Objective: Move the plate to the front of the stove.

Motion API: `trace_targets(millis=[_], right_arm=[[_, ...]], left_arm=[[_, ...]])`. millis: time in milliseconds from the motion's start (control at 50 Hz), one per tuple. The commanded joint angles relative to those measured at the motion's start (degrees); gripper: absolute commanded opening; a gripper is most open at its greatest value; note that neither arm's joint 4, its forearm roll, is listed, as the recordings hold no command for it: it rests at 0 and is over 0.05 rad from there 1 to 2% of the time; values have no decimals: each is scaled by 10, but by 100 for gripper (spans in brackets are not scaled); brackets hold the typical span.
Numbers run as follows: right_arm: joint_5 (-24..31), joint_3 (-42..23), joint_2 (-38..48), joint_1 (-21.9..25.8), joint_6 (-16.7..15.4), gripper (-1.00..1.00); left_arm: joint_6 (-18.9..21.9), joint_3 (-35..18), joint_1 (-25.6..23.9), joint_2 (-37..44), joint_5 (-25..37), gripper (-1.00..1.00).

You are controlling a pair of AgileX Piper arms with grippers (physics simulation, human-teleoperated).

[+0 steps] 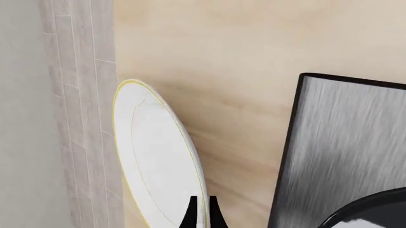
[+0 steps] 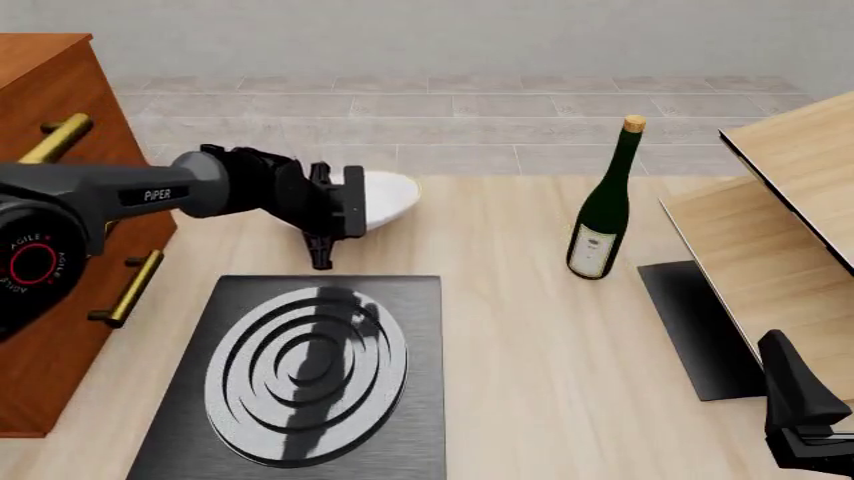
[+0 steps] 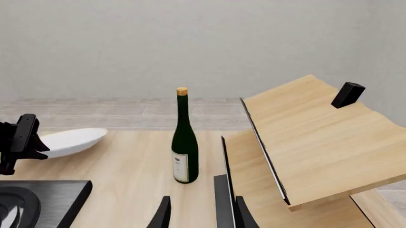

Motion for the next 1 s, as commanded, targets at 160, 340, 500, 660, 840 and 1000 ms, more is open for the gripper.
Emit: trace_targets(millis=[160,340,500,660,840,1000], right_arm=[[0,0,0,0,0,100],[0,0,0,0,0,100],[0,0,0,0,0,100],[0,0,0,0,0,100],[0,0,0,0,0,100],[0,0,0,0,0,100]], left_arm=[[-9,-24,2,41,-4,-100],[-9,-14,6,49,-8,-100],[-13,-2,3,52,-12,-100],[-12,13,2,34,14,-100],[-30,-31,-3,9,57,100],[-23,-45,-1,-11,71,100]])
